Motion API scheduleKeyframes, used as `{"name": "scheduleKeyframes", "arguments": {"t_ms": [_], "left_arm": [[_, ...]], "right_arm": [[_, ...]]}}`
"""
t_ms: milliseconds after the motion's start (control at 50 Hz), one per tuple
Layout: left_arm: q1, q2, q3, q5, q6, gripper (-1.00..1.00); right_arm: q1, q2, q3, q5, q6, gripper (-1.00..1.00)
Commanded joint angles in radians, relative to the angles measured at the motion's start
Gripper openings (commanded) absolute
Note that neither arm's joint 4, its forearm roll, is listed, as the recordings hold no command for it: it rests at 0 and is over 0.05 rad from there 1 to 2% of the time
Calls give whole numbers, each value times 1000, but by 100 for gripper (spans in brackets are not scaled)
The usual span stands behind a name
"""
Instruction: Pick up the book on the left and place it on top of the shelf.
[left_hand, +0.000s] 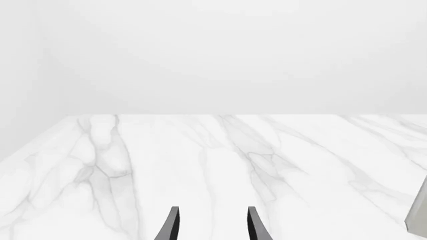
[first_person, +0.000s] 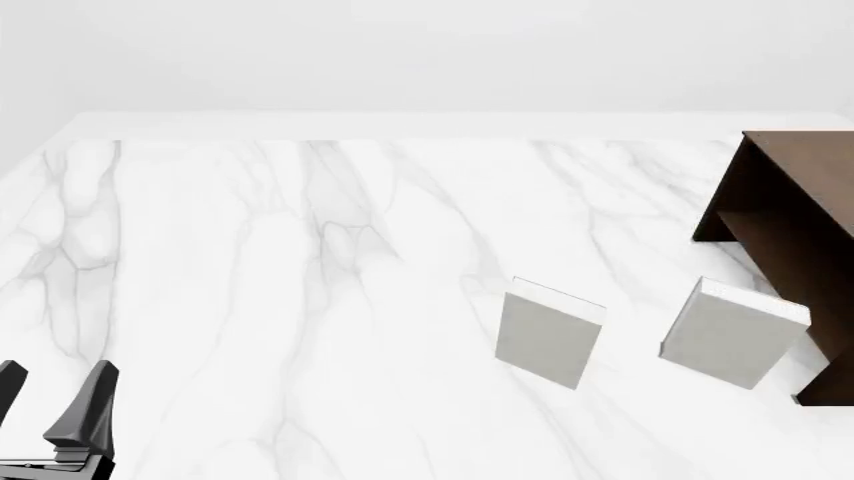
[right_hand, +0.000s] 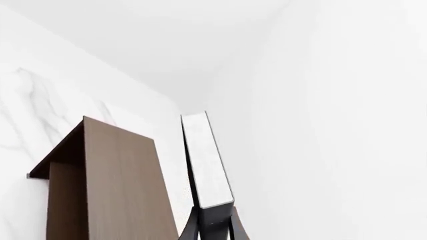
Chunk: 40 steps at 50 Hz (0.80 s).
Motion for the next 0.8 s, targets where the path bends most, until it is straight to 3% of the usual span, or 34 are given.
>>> {"name": "scheduleKeyframes", "arguments": {"t_ms": [20,800], "left_arm": [[0,0,0,0,0,100],[0,0,0,0,0,100]], "right_arm": [[-11,41,-16,-43,9,-100],[-59,217,-82,-142,-25,-100]]}}
